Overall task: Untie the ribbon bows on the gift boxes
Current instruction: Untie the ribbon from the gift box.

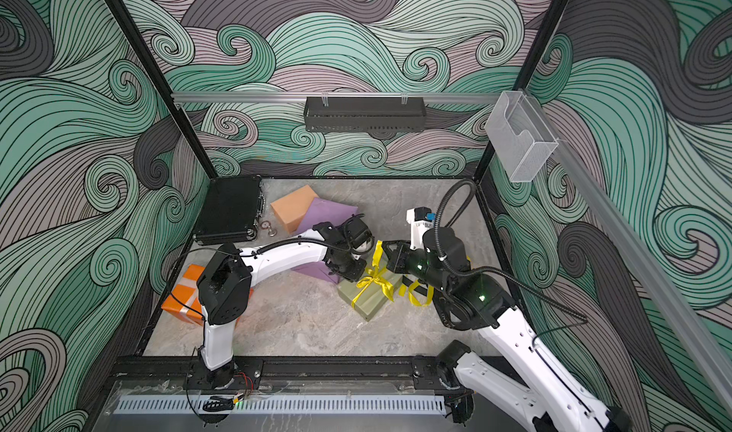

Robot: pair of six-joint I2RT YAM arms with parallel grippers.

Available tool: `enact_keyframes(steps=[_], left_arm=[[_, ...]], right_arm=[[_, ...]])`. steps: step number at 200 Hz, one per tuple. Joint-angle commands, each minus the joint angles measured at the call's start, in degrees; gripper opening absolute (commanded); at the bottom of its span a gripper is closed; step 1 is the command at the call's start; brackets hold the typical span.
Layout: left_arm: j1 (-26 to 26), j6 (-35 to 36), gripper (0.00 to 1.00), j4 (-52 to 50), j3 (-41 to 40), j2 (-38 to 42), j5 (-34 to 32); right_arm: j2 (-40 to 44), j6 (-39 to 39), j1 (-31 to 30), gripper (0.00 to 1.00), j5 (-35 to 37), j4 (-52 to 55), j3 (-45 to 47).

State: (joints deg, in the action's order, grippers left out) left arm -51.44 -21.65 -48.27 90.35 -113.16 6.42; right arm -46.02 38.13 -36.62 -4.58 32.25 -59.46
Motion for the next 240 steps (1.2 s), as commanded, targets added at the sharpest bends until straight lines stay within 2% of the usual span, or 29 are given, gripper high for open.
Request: enact_keyframes(steps=[1,89,131,161,173,213,240], left_arm=[[-0.5,-0.32,0.18,-2.63,2.06,-1.62,-1.45],[-0.85,-0.07,0.18,-3.4,2.5,-1.88,-2.09],[-0.85,-0.14,0.17,-3.32,2.47,-0.7,-2.78],[-0.91,-0.41,0.17,-1.15,0.76,2.96,-3.78],[-0.94,-0.41,0.21,1.08,-0.74,5.41,-3.61],[-0.94,0.25,0.45,7.84,-5.6,13.48,-2.1],[-0.94,3.09,0.55,11.1,-7.68,16.64,2.87]], right_arm=[[1.1,-1.91,0.41,0.0,1.53,2.1,-2.47],[2.85,-5.25,0.51,0.0,5.4,5.97,-8.61],[3.79,-5.78,0.5,0.0,7.68,7.78,-6.58],[4.08,-6.4,0.54,0.0,8.06,10.1,-3.44],[4.13,-6.57,0.49,0.0,7.75,10.98,-1.73],[3.88,-6.07,0.79,0.0,9.67,14.7,3.57],[1.03,-5.87,2.75,0.01,10.18,15.82,5.84]])
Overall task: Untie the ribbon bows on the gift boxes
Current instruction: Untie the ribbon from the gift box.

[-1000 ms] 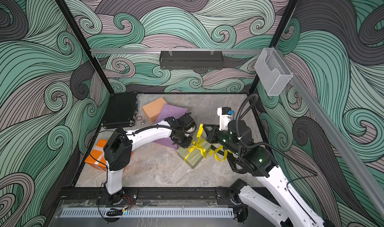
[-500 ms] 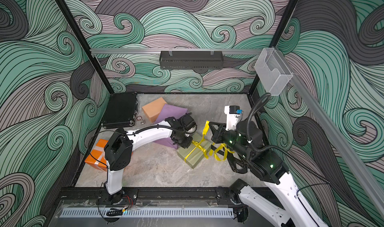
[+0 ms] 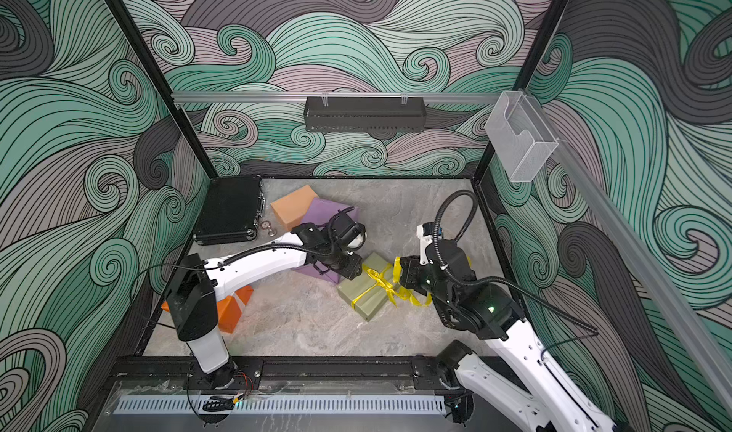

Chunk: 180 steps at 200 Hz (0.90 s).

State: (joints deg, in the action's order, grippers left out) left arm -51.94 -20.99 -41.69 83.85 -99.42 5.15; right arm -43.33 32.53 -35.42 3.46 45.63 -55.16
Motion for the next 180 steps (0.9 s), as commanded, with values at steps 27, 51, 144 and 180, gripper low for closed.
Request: enact_keyframes(steps=[27,51,144,180], left_arm=[[-1.76,5.21,0.61,2.69,-0.39,2.19,6.11],[-3.95,7.47,0.64,-0.96,1.7,-0.59,5.53],[-6.4,10.71,0.63,-9.89,8.78,-12.37,-0.07],[-6.41,10.8,0.54,-9.84,10.36,-14.29,-0.97]], right_arm=[[-4.7,-0.11,4.89,0.0,2.67,2.45,3.89],[-6.45,0.5,8.45,0.14,2.39,2.07,5.98],[-4.28,-1.33,20.48,0.46,-17.35,-5.66,14.35],[-4.03,-1.71,20.39,0.44,-23.13,-7.81,16.92]])
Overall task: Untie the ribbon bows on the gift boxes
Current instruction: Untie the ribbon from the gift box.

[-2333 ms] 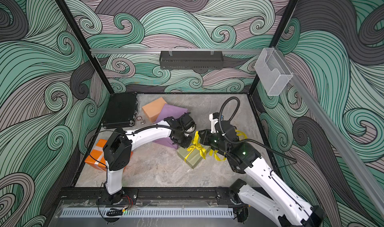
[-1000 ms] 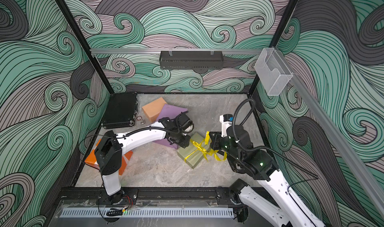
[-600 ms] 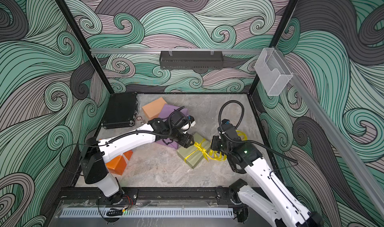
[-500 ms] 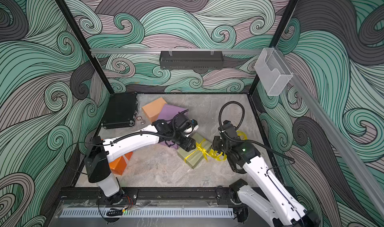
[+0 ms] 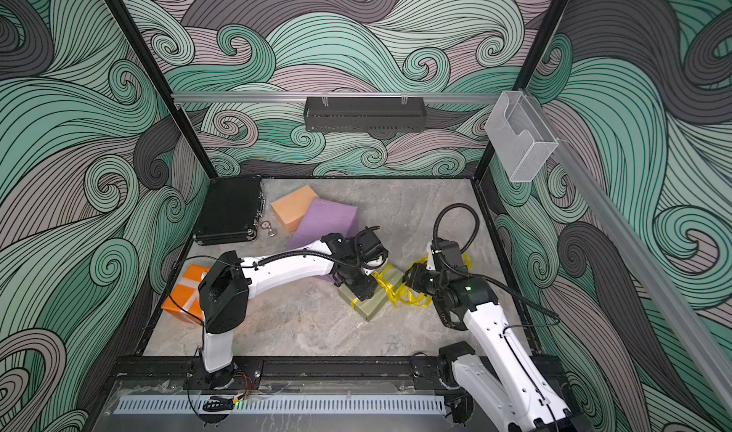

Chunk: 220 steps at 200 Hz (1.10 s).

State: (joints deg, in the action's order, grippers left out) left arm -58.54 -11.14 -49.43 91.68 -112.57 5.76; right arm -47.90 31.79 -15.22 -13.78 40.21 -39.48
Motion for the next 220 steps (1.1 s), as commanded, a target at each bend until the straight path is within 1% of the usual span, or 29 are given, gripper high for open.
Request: enact_keyframes(steps=[1,27,44,53,65,73,91,107,124,148,153,168,182,200,209,220], left_arm=[[0.19,0.94,0.54,-2.09,2.58,-1.14,-1.61],[0.43,0.77,0.49,-1.46,3.15,-1.82,-2.16],[0.61,0.53,0.43,-1.03,3.51,-2.44,-1.35],[0.67,0.42,0.39,-0.69,3.42,-2.5,-0.98],[0.62,0.35,0.31,-0.28,3.38,-2.43,-0.54],[0.63,0.33,0.28,0.1,3.17,-2.24,-0.4],[0.62,0.15,0.27,0.39,2.89,-2.16,-0.18],[0.64,-0.09,0.29,0.9,2.73,-2.21,0.28],[0.62,-0.12,0.28,1.64,2.38,-1.89,1.21],[0.62,-0.28,0.15,2.17,1.82,-1.13,1.05],[0.62,-0.29,0.13,2.07,1.76,-1.16,0.8],[0.65,-0.38,0.13,2.23,1.6,-1.0,0.65],[0.5,-0.63,0.16,2.19,1.58,-1.38,0.66],[0.38,-0.76,0.21,2.28,1.5,-1.67,0.19],[0.28,-0.88,0.25,2.32,1.43,-1.74,-0.2],[0.12,-0.97,0.27,2.49,1.16,-1.61,-0.67]], right_arm=[[0.58,-1.0,0.24,0.44,-5.98,-2.44,1.34],[1.75,-0.86,0.24,0.44,-7.61,-3.96,3.37],[1.34,-0.85,0.12,0.44,-8.14,-4.73,4.33],[0.81,-0.71,0.11,0.44,-8.72,-5.45,4.82],[-0.26,-0.27,0.11,0.44,-9.67,-6.82,5.6],[-1.05,0.21,0.11,0.44,-10.2,-7.91,5.96],[-3.47,1.22,-0.09,0.45,-10.47,-10.01,5.88],[-6.14,1.93,-0.57,0.45,-10.9,-11.83,5.09],[-9.43,2.59,-1.27,0.45,-11.0,-13.55,3.86],[-14.17,3.4,-2.3,0.44,-12.02,-16.23,2.17],[-14.99,3.6,-2.5,0.44,-11.98,-16.46,1.72],[-17.29,4.27,-2.96,0.43,-11.6,-17.18,0.71],[-18.86,5.55,-3.0,0.43,-11.28,-18.25,0.21],[-20.38,7.57,-3.05,0.43,-11.01,-19.35,-0.16],[-21.2,8.45,-2.97,0.44,-10.87,-19.43,-0.55],[-22.23,9.52,-2.95,0.44,-10.59,-20.61,-1.23]])
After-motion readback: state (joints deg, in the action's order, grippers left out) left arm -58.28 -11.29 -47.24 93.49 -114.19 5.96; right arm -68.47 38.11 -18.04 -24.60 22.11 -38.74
